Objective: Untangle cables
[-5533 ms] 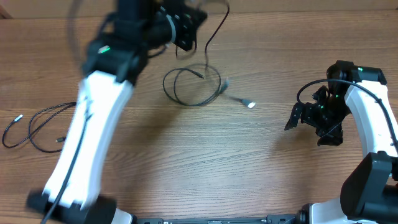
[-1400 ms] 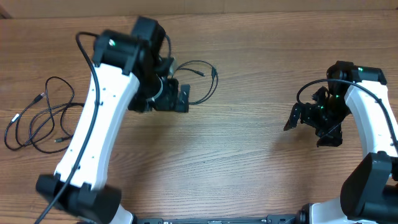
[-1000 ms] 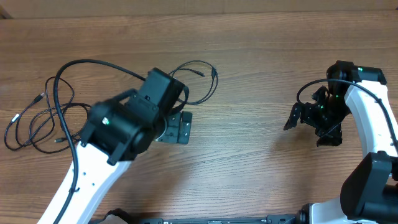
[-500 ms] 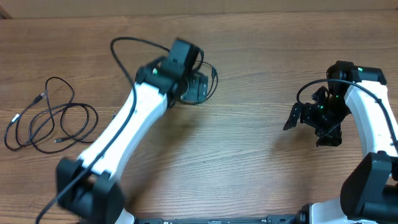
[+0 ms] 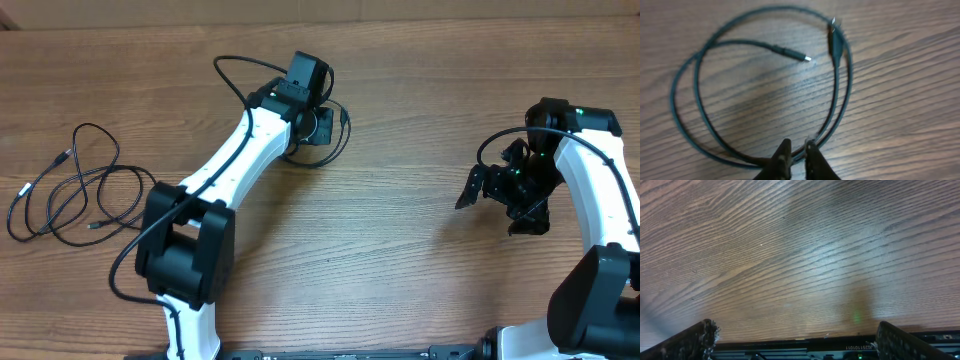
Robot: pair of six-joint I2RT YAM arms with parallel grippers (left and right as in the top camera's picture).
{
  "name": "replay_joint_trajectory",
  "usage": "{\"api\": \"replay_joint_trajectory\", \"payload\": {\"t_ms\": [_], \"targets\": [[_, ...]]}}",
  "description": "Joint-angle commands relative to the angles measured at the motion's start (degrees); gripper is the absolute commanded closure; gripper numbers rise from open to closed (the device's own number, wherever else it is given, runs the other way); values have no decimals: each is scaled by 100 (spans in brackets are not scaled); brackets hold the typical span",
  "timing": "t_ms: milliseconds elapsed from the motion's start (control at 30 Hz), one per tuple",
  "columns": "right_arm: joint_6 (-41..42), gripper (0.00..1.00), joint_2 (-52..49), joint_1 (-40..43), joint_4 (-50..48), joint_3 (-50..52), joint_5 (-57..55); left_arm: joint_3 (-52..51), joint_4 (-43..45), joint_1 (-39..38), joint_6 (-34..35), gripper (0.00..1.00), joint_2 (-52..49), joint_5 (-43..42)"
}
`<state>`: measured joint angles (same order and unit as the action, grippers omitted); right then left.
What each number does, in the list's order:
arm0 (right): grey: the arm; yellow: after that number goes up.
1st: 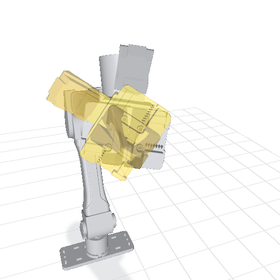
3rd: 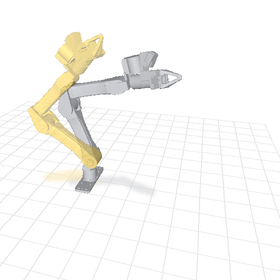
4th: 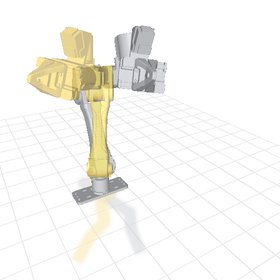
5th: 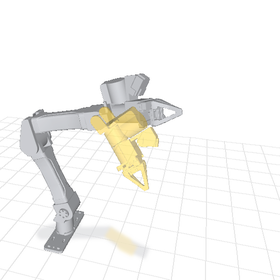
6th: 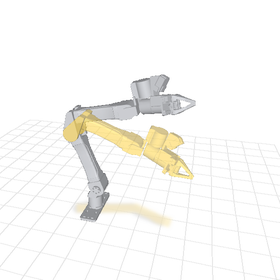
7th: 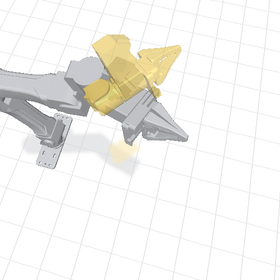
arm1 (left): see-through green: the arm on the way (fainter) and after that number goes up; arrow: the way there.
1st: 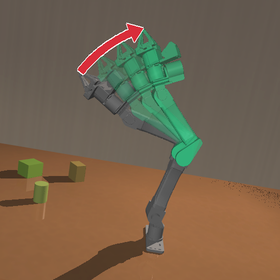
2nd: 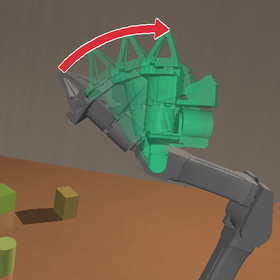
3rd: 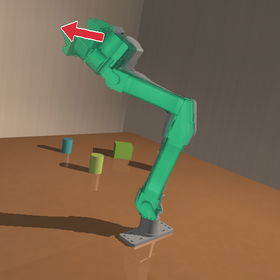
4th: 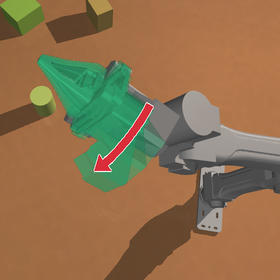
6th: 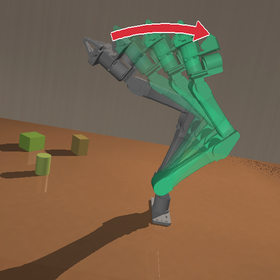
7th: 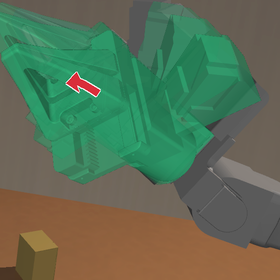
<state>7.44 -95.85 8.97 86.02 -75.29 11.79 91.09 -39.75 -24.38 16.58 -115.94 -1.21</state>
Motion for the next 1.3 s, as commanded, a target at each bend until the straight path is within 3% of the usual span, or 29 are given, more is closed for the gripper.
{"api": "replay_joint_trajectory", "payload": {"t_ms": [0,467,1267], "targets": [[-17,0,81,20,-20,-85,28,98,0,-37,39,94,-223,-282],[-15,0,81,20,-15,-85,31,87,-293,-37,17,96,-739,120],[-17,0,81,20,-15,-85,31,-297,-372,-37,42,96,-754,179]]}}
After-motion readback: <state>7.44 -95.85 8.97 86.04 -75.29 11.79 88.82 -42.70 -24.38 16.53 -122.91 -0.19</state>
